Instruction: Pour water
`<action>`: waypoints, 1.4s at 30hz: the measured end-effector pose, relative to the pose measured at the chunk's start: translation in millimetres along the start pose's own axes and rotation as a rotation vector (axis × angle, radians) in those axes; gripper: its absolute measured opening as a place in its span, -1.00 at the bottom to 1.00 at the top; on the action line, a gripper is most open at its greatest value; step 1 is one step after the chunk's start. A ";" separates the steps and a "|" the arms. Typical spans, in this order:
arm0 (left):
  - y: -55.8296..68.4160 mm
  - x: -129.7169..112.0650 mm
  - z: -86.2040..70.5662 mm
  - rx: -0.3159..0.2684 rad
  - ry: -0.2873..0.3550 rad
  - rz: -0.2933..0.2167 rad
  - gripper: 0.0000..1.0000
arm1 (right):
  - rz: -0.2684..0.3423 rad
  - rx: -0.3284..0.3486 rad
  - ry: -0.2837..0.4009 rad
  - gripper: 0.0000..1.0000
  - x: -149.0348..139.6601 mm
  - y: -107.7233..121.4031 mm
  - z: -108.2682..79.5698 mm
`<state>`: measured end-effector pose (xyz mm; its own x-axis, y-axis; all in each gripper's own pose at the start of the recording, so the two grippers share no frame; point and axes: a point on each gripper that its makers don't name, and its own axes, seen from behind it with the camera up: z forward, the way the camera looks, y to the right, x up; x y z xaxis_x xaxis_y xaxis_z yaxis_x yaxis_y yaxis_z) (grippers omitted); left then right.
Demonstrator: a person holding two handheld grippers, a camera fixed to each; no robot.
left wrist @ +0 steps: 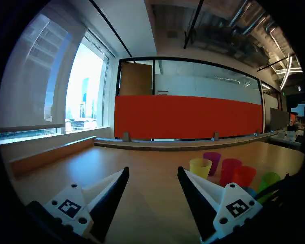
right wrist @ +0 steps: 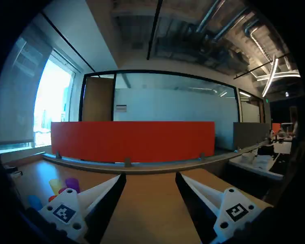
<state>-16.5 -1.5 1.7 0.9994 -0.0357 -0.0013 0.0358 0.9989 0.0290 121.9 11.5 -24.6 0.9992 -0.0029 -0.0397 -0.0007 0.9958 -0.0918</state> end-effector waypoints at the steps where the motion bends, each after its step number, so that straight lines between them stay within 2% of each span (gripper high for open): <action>1: 0.1 -1.0 -0.1 0.001 -0.001 0.000 0.76 | 0.002 0.000 0.001 0.87 0.2 0.7 -0.3; 12: 6.9 -4.2 -0.9 -0.003 0.003 0.020 0.76 | 0.008 0.001 0.002 0.88 -1.4 1.7 -1.6; 27: 9.5 -5.1 -2.2 -0.013 0.003 0.024 0.76 | 0.011 -0.002 0.002 0.87 -2.1 6.4 -2.6; 42: 8.8 -4.5 -2.4 -0.014 0.002 0.025 0.84 | -0.018 -0.001 0.050 0.88 3.1 12.8 -8.0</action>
<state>-20.7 7.5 -0.5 0.9999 -0.0105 -0.0029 0.0105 0.9998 0.0153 124.7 23.5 -33.9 0.9959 -0.0255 -0.0873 0.0173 0.9955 -0.0937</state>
